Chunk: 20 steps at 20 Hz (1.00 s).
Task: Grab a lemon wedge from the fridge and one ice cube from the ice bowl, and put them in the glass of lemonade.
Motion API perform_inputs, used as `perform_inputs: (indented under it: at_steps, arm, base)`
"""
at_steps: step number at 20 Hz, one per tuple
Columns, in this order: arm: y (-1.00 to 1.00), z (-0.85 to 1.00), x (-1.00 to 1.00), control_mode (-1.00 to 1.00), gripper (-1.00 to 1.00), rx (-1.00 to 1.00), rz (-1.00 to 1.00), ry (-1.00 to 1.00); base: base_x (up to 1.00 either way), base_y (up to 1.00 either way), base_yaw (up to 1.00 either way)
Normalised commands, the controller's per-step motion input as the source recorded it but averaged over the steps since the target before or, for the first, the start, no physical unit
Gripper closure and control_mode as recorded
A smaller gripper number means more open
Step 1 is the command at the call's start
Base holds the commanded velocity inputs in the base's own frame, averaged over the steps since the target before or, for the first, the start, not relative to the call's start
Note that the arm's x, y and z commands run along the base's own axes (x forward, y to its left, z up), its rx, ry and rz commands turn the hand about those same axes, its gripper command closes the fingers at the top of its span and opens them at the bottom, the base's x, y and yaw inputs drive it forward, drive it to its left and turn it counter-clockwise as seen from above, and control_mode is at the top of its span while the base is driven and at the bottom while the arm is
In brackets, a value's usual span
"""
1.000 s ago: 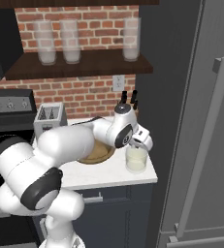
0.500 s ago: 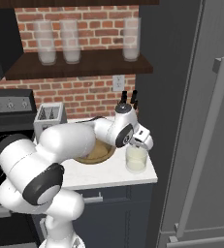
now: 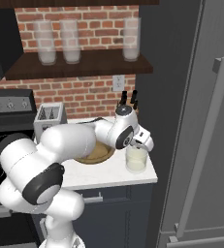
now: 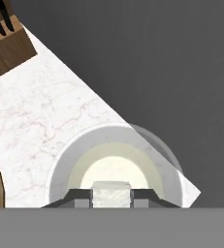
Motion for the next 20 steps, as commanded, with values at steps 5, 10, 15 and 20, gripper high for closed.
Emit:
perform_inputs:
  at_steps: [5,10,15,20]
  arm:
    - [0.0,0.0,0.0,-1.0,-1.0,0.0,0.0,0.0]
    - [0.0,0.0,0.0,-1.0,-1.0,0.0,0.0,0.0]
    - [0.0,0.0,-0.04,-1.0,-1.0,0.0,0.0,0.0]
    - [0.06,0.09,-0.35,-1.0,-1.0,0.0,0.0,-0.04]
  base:
    - [0.0,0.0,0.0]
    - [0.0,0.0,0.0]
    - [0.0,0.0,0.0]
    - [0.0,0.0,0.0]
